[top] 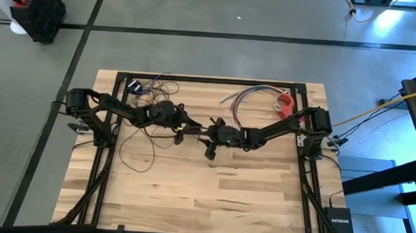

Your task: Coiling cords

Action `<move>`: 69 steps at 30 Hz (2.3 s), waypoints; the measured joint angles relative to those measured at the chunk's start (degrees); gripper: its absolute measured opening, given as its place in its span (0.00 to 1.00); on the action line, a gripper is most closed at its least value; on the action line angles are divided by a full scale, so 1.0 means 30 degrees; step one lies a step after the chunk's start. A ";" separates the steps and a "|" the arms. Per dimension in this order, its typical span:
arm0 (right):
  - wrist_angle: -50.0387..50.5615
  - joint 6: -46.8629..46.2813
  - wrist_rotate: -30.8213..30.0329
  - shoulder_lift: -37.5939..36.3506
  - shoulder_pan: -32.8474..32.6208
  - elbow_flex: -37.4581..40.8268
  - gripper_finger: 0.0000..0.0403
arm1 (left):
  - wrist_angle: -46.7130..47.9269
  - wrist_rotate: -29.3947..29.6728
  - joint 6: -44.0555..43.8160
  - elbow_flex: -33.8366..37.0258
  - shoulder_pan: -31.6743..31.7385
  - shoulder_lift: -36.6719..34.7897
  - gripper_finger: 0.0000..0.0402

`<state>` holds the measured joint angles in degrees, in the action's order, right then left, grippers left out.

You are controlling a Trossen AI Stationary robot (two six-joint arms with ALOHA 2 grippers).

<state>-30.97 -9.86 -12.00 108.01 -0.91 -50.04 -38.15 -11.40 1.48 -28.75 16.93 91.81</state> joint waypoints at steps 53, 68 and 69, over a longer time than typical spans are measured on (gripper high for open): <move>0.4514 0.3987 -0.2782 0.0046 0.0182 -0.0087 0.47 | -0.2659 -0.1224 -0.0209 -0.0015 -0.0309 0.0015 0.34; 0.7739 0.4251 -0.1007 -0.3298 0.0188 -0.0064 0.49 | -0.2666 -0.1217 0.0036 -0.0007 -0.0554 0.0015 0.34; 0.6875 0.3851 -0.0569 -0.3241 0.0182 0.0030 0.49 | -0.2660 -0.1217 0.0009 -0.0007 -0.0554 0.0015 0.34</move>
<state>-10.35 1.70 -13.71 98.29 -0.36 -49.95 -46.13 -15.05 1.50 -28.77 15.27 91.85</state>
